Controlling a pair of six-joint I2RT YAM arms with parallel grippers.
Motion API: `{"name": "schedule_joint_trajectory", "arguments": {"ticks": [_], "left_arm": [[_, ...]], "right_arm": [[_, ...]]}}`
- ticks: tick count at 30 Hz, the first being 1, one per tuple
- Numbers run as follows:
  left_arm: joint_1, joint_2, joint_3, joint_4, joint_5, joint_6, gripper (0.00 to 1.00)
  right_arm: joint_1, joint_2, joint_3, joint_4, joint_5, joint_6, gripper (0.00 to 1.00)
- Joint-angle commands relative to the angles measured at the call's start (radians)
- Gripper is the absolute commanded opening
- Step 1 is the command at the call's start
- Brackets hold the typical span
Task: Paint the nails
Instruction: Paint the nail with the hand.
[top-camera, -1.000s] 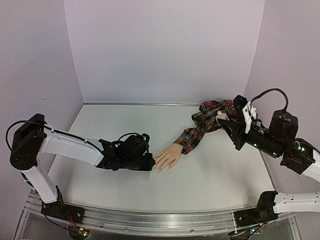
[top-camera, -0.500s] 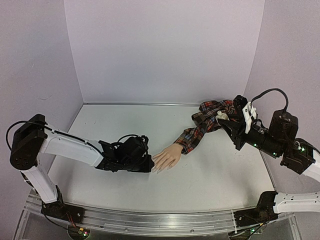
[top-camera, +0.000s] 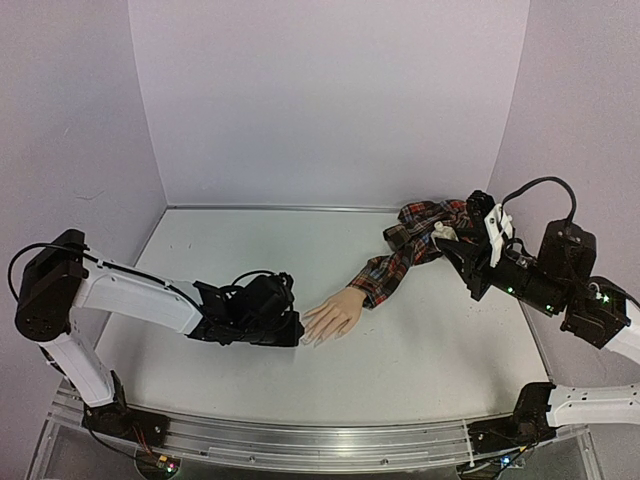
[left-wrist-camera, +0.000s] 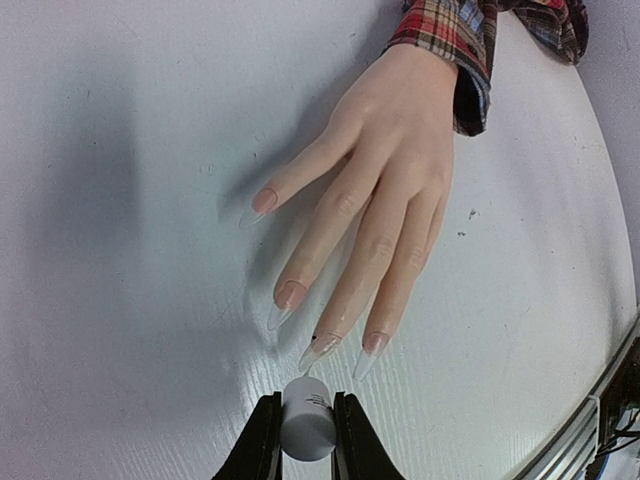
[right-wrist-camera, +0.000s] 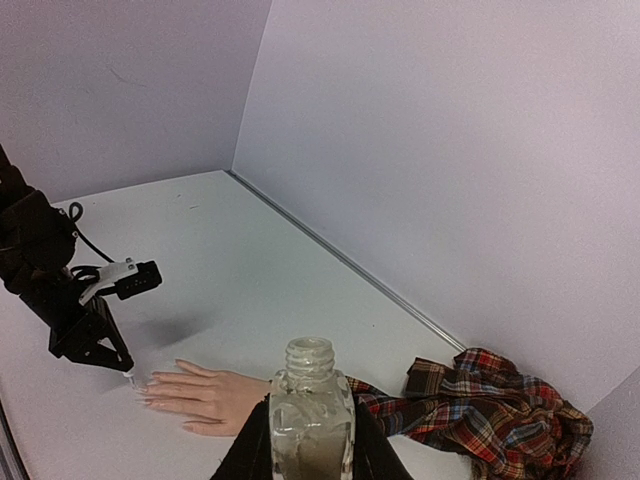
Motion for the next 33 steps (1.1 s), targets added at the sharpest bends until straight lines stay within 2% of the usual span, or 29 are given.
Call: {"name": "schedule_joint_trajectory", "arguments": {"ticks": [1,16,33], "left_arm": [[-0.012,-0.078,0.024,-0.031,-0.040,-0.006,0.00],[0.026,-0.030,0.048,0.033,-0.004,0.039,0.00],[0.031,0.010,0.039,0.070,0.040,0.023,0.00]], "right_arm": [[0.003,0.002,0.029,0.021,-0.012,0.004,0.00],[0.003,0.005,0.031,0.020,-0.009,0.000,0.00],[0.003,0.000,0.028,0.020,-0.008,0.003,0.00]]}}
